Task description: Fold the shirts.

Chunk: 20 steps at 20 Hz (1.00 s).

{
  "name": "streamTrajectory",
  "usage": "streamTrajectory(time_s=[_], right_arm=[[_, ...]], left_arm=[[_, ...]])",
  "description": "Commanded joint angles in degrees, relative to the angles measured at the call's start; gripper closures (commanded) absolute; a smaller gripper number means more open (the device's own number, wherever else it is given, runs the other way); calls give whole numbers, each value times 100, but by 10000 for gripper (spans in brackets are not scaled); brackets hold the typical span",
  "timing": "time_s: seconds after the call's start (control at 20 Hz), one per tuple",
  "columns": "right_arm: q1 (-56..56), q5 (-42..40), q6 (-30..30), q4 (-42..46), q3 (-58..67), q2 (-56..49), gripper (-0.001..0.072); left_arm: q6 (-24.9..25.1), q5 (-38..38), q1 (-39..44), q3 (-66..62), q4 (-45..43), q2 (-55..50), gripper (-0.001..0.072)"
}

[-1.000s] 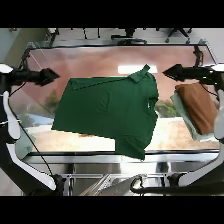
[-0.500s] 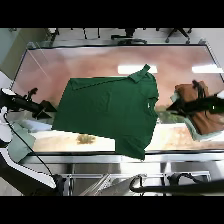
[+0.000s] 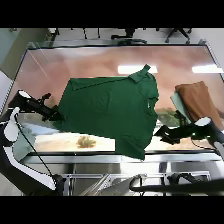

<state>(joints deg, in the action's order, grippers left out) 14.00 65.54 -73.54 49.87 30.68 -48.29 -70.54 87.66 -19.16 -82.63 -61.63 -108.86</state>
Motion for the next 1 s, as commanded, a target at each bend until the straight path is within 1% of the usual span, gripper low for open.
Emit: streamTrajectory(time_s=[0.0, 0.1, 0.15, 0.2, 0.25, 0.3, 0.35, 0.45, 0.5, 0.6, 0.65, 0.75, 0.8, 0.85, 0.9, 0.95], right_arm=[[-669, -706, 26, -223, -254, -448, 146], [-1043, -857, 240, -520, -254, -817, 149], [-1176, -916, 490, -772, -249, -964, 226], [-1213, -960, 857, -1062, -236, -1034, 409], [-1191, -994, 1084, -1287, -181, -1029, 526], [-1126, -953, 1128, -1325, -7, -981, 646], [-1043, -841, 1145, -1303, 223, -866, 686], [-776, -496, 1143, -1307, 885, -382, 687], [-614, -293, 1143, -1309, 1366, -68, 687], [-337, -20, 1150, -1309, 2494, 608, 687], [-245, -17, 1231, -1309, 3088, 918, 687], [-48, -203, 1469, -1305, 4347, 1440, 687], [37, -380, 1495, -1303, 4940, 1615, 687], [107, -546, 1532, -1296, 5416, 1725, 687], [162, -713, 1530, -1239, 5880, 1808, 687], [192, -813, 1530, -1217, 6277, 1840, 687]], left_arm=[[-2, -17, 179, 17, -28, 4, 694], [-7, 28, 177, 17, -28, 4, 694], [-7, 68, 177, 17, -24, 7, 694], [0, 105, 179, 17, 15, 11, 695], [9, 118, 179, 17, 76, 50, 695], [107, 122, 184, 17, 234, 140, 696], [238, 129, 184, 17, 487, 319, 696], [378, 151, 146, 17, 1058, 874, 696], [485, 245, 101, 15, 1482, 1257, 696], [704, 380, 42, 15, 2468, 2129, 696], [754, 332, -42, 13, 3042, 2697, 696], [798, -94, -282, 11, 4299, 3915, 694], [798, -400, -483, 9, 4887, 4551, 694], [798, -662, -695, -28, 5241, 5108, 693], [798, -852, -946, -203, 5226, 5602, 694], [796, -927, -1266, -505, 5005, 6008, 693]])
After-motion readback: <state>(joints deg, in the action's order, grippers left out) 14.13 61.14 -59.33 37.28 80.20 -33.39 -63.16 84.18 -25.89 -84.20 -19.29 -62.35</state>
